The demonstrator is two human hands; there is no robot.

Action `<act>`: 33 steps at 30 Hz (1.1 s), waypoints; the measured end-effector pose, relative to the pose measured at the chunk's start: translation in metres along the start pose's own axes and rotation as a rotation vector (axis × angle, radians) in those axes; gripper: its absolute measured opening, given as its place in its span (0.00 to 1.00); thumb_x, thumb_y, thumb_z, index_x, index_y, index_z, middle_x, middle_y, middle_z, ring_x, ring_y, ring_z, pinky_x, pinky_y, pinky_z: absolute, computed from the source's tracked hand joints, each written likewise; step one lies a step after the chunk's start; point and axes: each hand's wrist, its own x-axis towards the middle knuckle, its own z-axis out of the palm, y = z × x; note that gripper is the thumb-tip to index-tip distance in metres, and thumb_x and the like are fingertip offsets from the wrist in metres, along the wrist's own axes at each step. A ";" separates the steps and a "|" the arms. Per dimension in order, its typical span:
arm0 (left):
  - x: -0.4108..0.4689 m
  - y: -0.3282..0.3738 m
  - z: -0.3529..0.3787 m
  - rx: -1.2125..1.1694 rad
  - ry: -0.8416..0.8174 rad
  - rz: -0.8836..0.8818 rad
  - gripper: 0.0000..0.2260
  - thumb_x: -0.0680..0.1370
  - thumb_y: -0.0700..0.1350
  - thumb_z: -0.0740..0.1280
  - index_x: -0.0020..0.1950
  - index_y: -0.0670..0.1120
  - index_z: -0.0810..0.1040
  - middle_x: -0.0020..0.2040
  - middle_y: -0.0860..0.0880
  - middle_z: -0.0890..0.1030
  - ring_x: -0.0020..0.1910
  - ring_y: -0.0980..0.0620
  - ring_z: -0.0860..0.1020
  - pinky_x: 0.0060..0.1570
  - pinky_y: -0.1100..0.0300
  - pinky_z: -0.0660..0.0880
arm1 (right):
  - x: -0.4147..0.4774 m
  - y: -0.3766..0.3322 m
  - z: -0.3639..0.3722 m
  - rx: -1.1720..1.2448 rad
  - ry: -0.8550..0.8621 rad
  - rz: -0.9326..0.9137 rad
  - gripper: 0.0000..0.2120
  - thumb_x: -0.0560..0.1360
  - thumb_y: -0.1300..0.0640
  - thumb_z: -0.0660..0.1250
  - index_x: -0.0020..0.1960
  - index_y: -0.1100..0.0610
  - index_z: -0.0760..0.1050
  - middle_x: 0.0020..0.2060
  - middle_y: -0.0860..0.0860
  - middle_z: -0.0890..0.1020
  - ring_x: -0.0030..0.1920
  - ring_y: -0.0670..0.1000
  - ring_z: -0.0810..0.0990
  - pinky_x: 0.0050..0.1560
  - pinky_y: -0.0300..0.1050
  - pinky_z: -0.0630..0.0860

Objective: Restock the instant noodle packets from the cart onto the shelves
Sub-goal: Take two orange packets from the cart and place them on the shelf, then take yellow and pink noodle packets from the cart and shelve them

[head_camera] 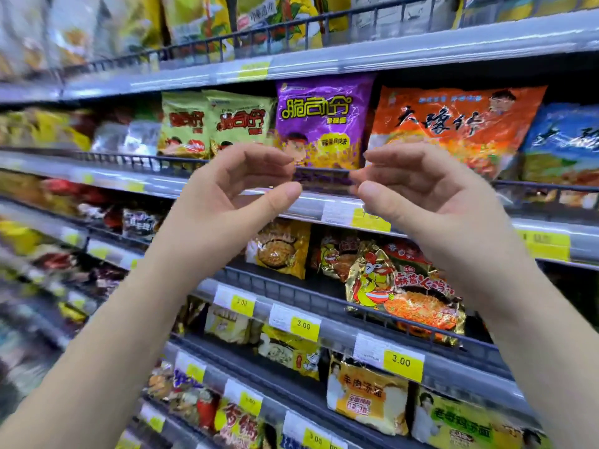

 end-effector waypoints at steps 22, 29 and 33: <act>-0.157 -0.023 -0.313 0.360 0.343 -0.305 0.12 0.73 0.46 0.74 0.56 0.48 0.80 0.55 0.49 0.86 0.57 0.52 0.84 0.56 0.62 0.78 | -0.001 0.061 0.359 0.398 -0.355 0.203 0.15 0.75 0.61 0.74 0.61 0.59 0.79 0.53 0.54 0.87 0.56 0.53 0.86 0.58 0.45 0.81; -0.208 -0.031 -0.443 0.405 0.469 -0.362 0.12 0.72 0.45 0.74 0.55 0.48 0.80 0.52 0.51 0.86 0.54 0.54 0.84 0.58 0.60 0.79 | -0.004 0.068 0.506 0.505 -0.466 0.253 0.16 0.75 0.61 0.74 0.62 0.59 0.79 0.54 0.55 0.87 0.57 0.54 0.85 0.63 0.53 0.80; -0.231 -0.034 -0.498 0.478 0.549 -0.419 0.13 0.74 0.48 0.77 0.57 0.48 0.81 0.54 0.49 0.86 0.57 0.51 0.84 0.60 0.56 0.79 | -0.006 0.073 0.578 0.562 -0.539 0.285 0.16 0.75 0.61 0.74 0.62 0.60 0.79 0.53 0.54 0.87 0.56 0.54 0.86 0.58 0.47 0.81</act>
